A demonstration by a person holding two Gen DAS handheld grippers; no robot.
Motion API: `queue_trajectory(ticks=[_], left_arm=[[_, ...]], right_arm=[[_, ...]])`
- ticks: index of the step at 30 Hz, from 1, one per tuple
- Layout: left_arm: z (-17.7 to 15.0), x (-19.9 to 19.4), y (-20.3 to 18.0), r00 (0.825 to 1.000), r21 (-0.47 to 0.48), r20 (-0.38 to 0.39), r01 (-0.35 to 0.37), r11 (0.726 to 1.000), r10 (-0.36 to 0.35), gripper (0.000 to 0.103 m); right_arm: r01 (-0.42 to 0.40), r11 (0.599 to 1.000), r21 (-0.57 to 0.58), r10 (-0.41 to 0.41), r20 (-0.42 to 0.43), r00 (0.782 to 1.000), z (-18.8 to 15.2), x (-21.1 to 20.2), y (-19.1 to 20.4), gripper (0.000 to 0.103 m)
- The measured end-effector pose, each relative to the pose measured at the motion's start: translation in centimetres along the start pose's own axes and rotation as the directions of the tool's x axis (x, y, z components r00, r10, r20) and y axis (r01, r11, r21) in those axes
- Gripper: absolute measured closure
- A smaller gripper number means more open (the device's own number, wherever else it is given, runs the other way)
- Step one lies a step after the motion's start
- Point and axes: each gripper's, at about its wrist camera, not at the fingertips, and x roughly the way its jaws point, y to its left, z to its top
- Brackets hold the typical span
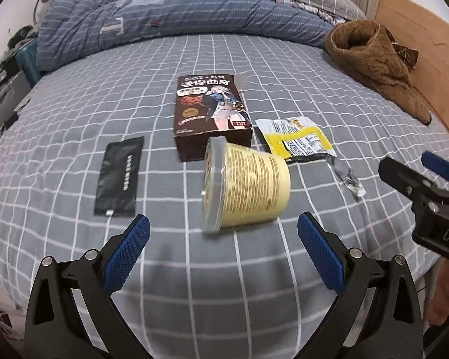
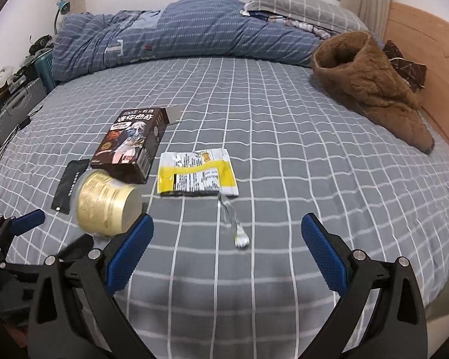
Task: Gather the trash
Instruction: 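Raise both tools back over the bed toward the yellow yogurt cup, then grasp the yellow yogurt cup with the left tool while the right tool grasps the snack wrapper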
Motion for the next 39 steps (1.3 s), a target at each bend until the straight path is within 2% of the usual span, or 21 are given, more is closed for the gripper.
queue_trajectory(ticks=[7,9,11,13,14,18,21,25,30,35,36,37,39], left_arm=[[1.4,3.0,0.1,1.0,0.007,-0.001,0.003,1.0,-0.003,0.011],[1.7,3.9,0.2,1.0,0.012,-0.009,0.019,1.0,-0.019,0.017],[2.1,4.8,0.4,0.999,0.018,-0.026,0.036,0.999,-0.036,0.034],[2.2,5.4,0.7,0.998,0.017,-0.045,0.048,0.999,-0.047,0.045],[2.2,5.8,0.9,0.998,0.02,-0.051,0.044,0.999,-0.043,0.047],[2.5,6.6,1.5,0.998,0.014,-0.052,0.048,0.999,-0.047,0.046],[2.7,5.7,1.7,0.999,-0.004,-0.009,0.05,0.999,-0.05,0.023],[2.9,5.4,0.9,0.999,-0.008,0.013,0.048,0.999,-0.047,0.015],[3.1,6.4,-0.9,0.999,-0.018,-0.006,0.039,0.999,-0.039,0.013],[3.4,7.5,-1.8,1.0,-0.02,-0.004,-0.007,1.0,0.007,0.011],[3.5,7.8,-1.6,1.0,-0.023,-0.004,-0.014,1.0,0.014,0.012],[3.6,8.0,-1.4,1.0,-0.027,-0.008,-0.016,1.0,0.016,0.022],[3.9,8.6,-1.0,1.0,-0.026,-0.02,0.002,1.0,-0.002,0.026]], right_arm=[[-0.03,0.998,-0.047,0.028,-0.026,0.999,3.1,5.1,1.1,0.008],[-0.038,0.997,-0.067,0.035,-0.043,0.998,3.7,6.6,1.7,0.008],[-0.056,0.994,-0.089,0.05,-0.066,0.997,4.0,8.1,2.4,0.008],[-0.065,0.992,-0.109,0.056,-0.084,0.995,4.2,9.6,3.1,0.008],[-0.067,0.991,-0.117,0.057,-0.093,0.994,4.3,10.3,3.4,0.008],[-0.09,0.99,-0.109,0.077,-0.119,0.99,4.4,12.4,3.6,0.008],[-0.099,0.991,-0.093,0.089,-0.104,0.991,4.2,12.2,2.6,0.008],[-0.082,0.996,-0.027,0.08,-0.091,0.993,3.9,11.6,-0.3,0.008],[-0.068,0.998,-0.007,0.067,-0.085,0.994,3.3,10.8,-2.2,0.008],[-0.064,0.998,-0.018,0.063,-0.082,0.995,2.3,10.2,-2.6,0.008],[-0.066,0.998,-0.02,0.064,-0.081,0.995,2.2,10.1,-2.6,0.008],[-0.065,0.998,-0.023,0.063,-0.081,0.995,2.2,10.1,-2.5,0.008],[-0.066,0.997,-0.027,0.063,-0.081,0.995,2.3,10.2,-2.3,0.008]])
